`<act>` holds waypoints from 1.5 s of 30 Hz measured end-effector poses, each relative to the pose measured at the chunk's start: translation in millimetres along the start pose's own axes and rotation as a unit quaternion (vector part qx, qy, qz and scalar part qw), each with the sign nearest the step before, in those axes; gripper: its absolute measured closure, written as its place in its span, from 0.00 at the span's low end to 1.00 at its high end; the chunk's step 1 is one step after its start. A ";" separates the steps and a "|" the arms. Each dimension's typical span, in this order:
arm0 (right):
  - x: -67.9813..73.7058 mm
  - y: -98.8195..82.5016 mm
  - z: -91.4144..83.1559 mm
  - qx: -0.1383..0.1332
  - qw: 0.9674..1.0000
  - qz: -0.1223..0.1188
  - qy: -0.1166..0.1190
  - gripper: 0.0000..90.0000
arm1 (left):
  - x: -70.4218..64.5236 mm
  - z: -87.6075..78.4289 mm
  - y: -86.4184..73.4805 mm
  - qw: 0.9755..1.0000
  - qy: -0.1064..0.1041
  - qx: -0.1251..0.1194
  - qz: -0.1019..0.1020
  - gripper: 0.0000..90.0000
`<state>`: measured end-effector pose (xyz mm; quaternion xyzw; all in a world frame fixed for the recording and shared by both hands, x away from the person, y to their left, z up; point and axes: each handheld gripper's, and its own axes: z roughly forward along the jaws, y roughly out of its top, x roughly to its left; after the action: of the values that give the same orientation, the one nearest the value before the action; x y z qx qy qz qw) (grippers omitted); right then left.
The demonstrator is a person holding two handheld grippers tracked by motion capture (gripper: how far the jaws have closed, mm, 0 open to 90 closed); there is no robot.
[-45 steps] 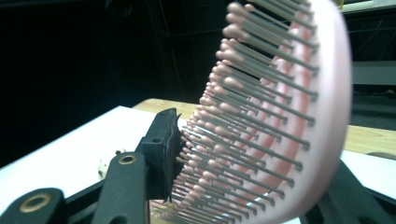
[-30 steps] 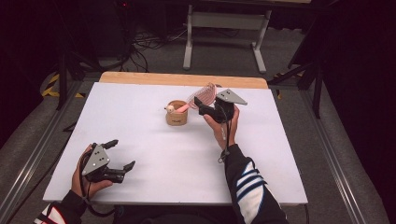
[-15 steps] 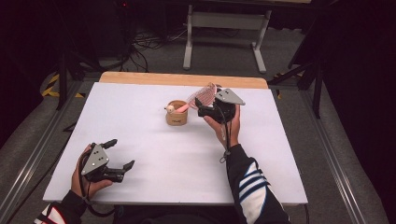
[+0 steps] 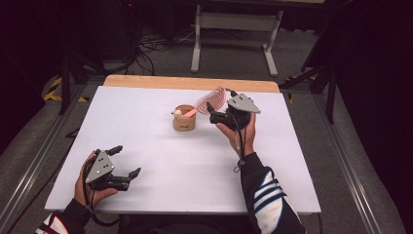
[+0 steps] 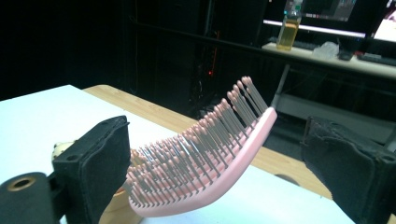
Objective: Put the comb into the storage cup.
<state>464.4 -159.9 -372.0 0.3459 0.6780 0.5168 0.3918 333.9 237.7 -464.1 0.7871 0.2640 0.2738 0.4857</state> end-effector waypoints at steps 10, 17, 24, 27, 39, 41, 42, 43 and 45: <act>7.2 -1.3 -16.0 -0.012 1.000 -0.024 0.011 0.10 | -0.4 -0.7 0.5 1.000 0.002 -0.003 0.000 0.07; 5.7 -1.2 -25.0 -0.016 0.999 -0.030 0.014 0.10 | -0.8 0.1 1.0 1.000 0.002 -0.003 0.000 0.07; 3.9 1.5 -41.8 -0.024 0.999 -0.038 0.017 0.10 | -1.9 0.8 1.5 1.000 0.003 -0.001 0.003 0.07; 3.8 0.5 -47.4 -0.023 0.998 -0.044 0.027 0.10 | -1.5 1.2 2.0 1.000 0.004 -0.002 0.003 0.07; 7.2 -1.5 -64.0 -0.032 0.997 -0.061 0.042 0.10 | -0.3 1.5 1.3 1.000 0.004 0.000 0.001 0.07; 8.5 -2.0 -66.0 -0.032 0.997 -0.066 0.039 0.10 | 0.1 1.1 1.5 1.000 0.004 0.000 0.000 0.07; 8.8 -2.1 -66.7 -0.032 0.996 -0.066 0.041 0.10 | 0.1 0.9 1.4 1.000 0.004 0.000 0.000 0.07; 9.7 -2.2 -67.8 -0.035 0.996 -0.066 0.045 0.10 | 0.2 1.0 1.4 1.000 0.004 0.000 0.001 0.07; 11.1 -1.9 -69.1 -0.034 0.996 -0.072 0.043 0.10 | -0.1 1.0 1.4 1.000 0.005 -0.001 0.001 0.07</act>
<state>397.8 -180.3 -364.8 0.2601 0.6997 0.5242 0.4099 334.8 236.4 -463.2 0.7853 0.2654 0.2784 0.4851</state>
